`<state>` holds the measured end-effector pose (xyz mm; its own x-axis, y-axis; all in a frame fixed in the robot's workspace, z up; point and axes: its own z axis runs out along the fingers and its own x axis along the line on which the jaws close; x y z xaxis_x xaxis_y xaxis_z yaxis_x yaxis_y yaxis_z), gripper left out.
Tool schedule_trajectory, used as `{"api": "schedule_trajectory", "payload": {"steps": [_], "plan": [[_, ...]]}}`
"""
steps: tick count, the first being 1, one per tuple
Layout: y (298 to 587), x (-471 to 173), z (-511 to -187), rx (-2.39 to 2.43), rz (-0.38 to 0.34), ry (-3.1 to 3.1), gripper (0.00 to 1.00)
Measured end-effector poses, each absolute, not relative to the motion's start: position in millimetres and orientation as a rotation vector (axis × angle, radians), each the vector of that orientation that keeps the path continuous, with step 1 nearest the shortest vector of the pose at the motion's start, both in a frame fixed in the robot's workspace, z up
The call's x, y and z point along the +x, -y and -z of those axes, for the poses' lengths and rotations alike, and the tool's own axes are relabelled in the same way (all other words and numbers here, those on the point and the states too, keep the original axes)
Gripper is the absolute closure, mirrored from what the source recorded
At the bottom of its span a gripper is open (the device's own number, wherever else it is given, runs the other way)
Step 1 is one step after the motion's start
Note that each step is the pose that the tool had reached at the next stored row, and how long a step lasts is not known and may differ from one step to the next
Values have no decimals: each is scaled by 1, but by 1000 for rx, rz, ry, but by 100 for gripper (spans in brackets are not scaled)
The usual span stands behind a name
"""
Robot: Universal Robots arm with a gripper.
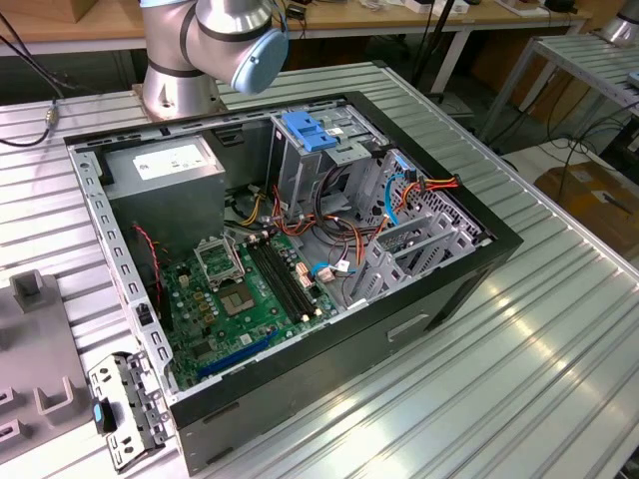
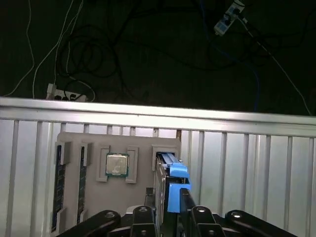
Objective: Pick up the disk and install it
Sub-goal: 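Pick up the disk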
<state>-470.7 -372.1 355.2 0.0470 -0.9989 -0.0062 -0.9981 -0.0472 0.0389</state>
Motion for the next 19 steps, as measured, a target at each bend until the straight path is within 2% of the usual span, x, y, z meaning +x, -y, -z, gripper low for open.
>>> {"api": "schedule_trajectory", "payload": {"steps": [2,3,11,12,19], "plan": [[371,-471,-352,2242,49,2167,66],[370,-471,-349,2232,49,2176,60],[361,-471,-342,2214,50,2195,59],[361,-471,-341,2214,50,2196,52],[361,-471,-326,2215,46,2198,52]]}}
